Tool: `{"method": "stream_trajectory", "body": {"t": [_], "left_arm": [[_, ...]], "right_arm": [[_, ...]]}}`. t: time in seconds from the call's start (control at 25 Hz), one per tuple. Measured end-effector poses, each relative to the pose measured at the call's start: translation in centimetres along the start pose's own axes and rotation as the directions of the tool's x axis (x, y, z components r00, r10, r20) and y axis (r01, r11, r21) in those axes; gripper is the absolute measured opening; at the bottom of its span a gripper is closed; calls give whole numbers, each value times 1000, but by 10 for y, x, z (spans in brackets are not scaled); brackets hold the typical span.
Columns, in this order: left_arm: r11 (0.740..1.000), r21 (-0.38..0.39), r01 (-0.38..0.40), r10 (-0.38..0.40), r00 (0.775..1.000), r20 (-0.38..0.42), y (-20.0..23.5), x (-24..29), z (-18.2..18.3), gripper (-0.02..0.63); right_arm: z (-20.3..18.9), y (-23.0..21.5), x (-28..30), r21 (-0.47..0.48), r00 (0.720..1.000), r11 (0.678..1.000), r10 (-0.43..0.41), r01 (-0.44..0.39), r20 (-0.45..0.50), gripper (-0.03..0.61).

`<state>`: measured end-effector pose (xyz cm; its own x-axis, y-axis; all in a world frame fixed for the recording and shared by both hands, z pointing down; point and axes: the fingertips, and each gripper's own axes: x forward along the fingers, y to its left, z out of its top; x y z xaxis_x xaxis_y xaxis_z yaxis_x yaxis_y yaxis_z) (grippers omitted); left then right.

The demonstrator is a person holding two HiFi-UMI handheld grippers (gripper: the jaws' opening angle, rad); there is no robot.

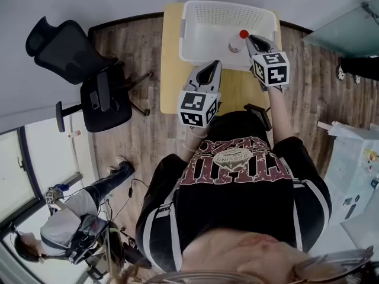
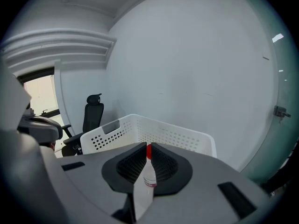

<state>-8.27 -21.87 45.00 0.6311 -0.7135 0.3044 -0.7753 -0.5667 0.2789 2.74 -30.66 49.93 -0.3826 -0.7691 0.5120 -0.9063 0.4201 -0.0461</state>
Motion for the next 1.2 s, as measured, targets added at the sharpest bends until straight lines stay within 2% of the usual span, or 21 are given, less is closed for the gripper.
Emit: {"method": "stream_trajectory", "body": {"t": [0.24,0.52,0.72,1.2], "left_arm": [[1000,-5,-12,12,1000,-2,4,-1,-2,48],[1000,-19,-13,13,1000,-2,25,-1,-2,48],[1000,-13,-21,21,1000,4,8,-1,-1,48],[999,-28,-40,40,999,9,24,-5,2,48]], "right_arm": [[-6,-6,6,-3,1000,1000,-13,13,-18,26],[-10,0,27,-9,998,1000,-17,17,-61,84],[-14,-8,15,-11,997,1000,-5,4,-77,117],[-19,-5,39,-50,984,998,27,-37,-178,183]]}}
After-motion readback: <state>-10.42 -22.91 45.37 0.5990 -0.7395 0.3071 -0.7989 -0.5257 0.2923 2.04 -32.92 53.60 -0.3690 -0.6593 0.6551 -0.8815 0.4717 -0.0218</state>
